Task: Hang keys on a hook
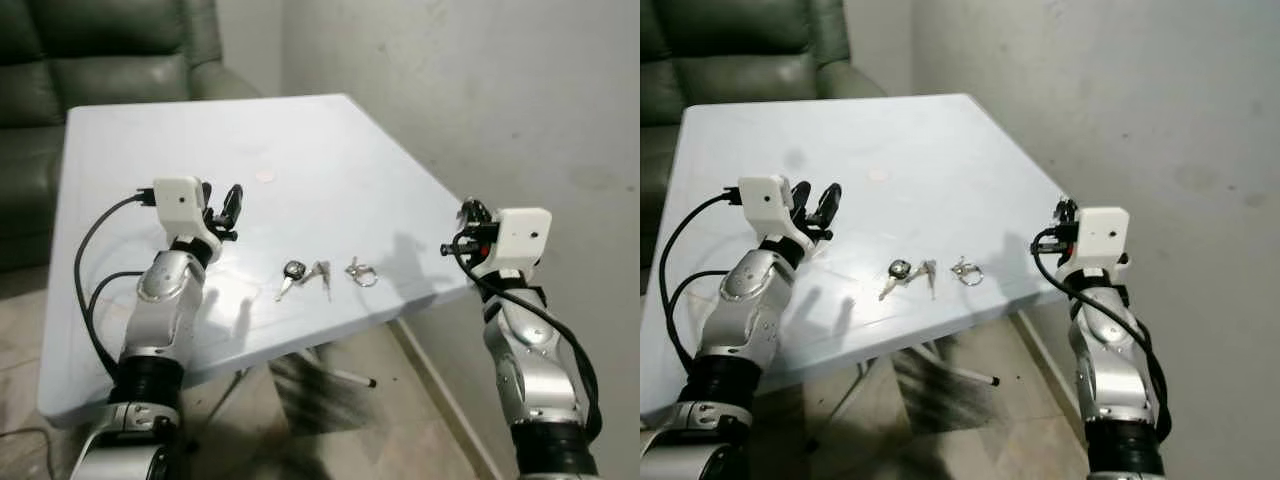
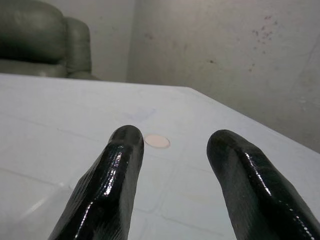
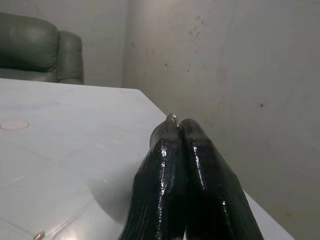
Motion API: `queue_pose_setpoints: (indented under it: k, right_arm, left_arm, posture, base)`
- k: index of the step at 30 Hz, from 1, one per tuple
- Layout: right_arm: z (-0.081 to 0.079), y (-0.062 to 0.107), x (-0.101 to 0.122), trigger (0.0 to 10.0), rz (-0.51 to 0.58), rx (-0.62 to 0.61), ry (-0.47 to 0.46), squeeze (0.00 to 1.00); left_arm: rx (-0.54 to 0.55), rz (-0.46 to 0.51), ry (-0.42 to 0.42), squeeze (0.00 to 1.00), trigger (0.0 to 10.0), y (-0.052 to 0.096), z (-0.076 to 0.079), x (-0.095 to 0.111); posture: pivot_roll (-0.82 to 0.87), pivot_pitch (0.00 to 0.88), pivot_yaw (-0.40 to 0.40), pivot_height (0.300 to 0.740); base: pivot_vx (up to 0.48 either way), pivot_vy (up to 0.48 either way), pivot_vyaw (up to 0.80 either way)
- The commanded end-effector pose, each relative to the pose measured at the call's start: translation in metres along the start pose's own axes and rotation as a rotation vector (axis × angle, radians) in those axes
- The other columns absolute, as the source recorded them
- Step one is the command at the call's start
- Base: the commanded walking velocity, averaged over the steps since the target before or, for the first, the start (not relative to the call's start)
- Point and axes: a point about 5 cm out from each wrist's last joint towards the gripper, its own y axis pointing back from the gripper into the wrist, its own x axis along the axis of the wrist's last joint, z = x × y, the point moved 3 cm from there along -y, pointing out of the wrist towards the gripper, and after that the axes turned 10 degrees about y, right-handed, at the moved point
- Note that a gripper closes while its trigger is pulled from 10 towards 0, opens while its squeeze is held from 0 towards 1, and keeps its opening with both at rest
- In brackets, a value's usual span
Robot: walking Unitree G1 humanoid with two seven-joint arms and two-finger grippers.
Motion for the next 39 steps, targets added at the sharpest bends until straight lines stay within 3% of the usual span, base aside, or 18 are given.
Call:
queue_pose_setpoints:
  k: [1,39]
  right_arm:
    - [0.0082,-0.0008,0.0016,10.0,0.003,-0.017,0.011,0.0]
    - [0.0093,-0.001,0.0006,10.0,-0.005,-0.023,0.014,0.0]
  left_arm:
    - [-0.019,0.003,-0.002,0.0,10.0,-0.0028,0.0077,0.0]
    - [-0.034,0.01,-0.05,0.0,10.0,-0.0042,0.0114,0.0008]
  posture:
    - [-0.15,0.0,-0.044,0.74]
    - [-0.15,0.0,-0.033,0.74]
  base:
    - [0.0,0.0,-0.71]
    - [0.0,0.0,-0.71]
